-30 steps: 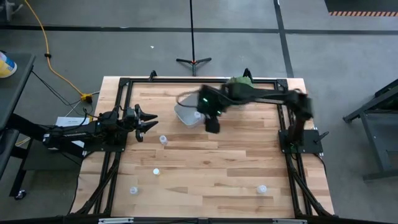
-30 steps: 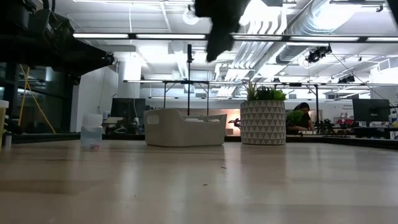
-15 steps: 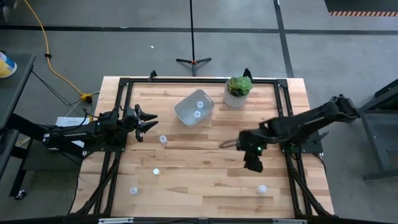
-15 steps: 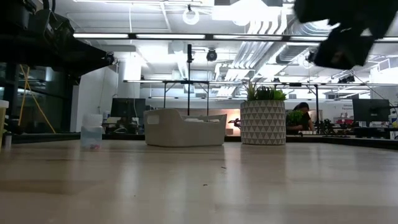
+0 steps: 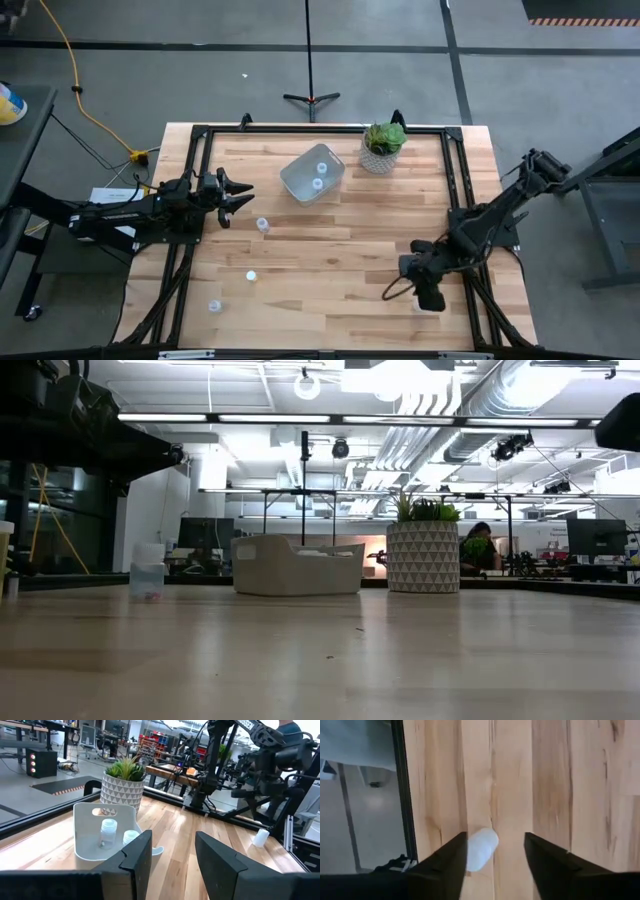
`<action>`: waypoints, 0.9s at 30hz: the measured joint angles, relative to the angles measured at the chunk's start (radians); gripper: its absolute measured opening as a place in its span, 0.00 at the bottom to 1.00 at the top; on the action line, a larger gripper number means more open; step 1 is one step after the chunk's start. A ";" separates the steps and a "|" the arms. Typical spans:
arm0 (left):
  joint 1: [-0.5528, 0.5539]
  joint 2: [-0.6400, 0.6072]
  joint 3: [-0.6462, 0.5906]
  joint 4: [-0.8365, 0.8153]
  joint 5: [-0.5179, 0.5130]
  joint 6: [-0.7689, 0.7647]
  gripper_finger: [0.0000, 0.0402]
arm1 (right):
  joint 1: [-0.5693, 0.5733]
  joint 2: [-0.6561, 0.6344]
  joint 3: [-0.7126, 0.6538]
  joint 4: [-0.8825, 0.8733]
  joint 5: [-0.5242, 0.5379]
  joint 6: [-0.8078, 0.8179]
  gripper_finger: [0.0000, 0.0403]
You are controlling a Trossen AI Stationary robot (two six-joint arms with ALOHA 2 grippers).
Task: Pick and place pill bottles into a basket
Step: Put the white medicine bottle into the gray bin
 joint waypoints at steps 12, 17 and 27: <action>0.000 0.000 0.000 0.000 -0.004 0.000 0.46 | 0.137 0.037 0.000 0.015 0.053 0.051 0.74; 0.000 0.000 0.000 0.000 -0.004 0.000 0.46 | 0.171 0.107 0.000 0.021 0.053 0.051 0.74; 0.000 0.000 0.000 0.000 -0.004 0.000 0.46 | 0.173 0.249 0.000 0.031 0.045 0.086 0.74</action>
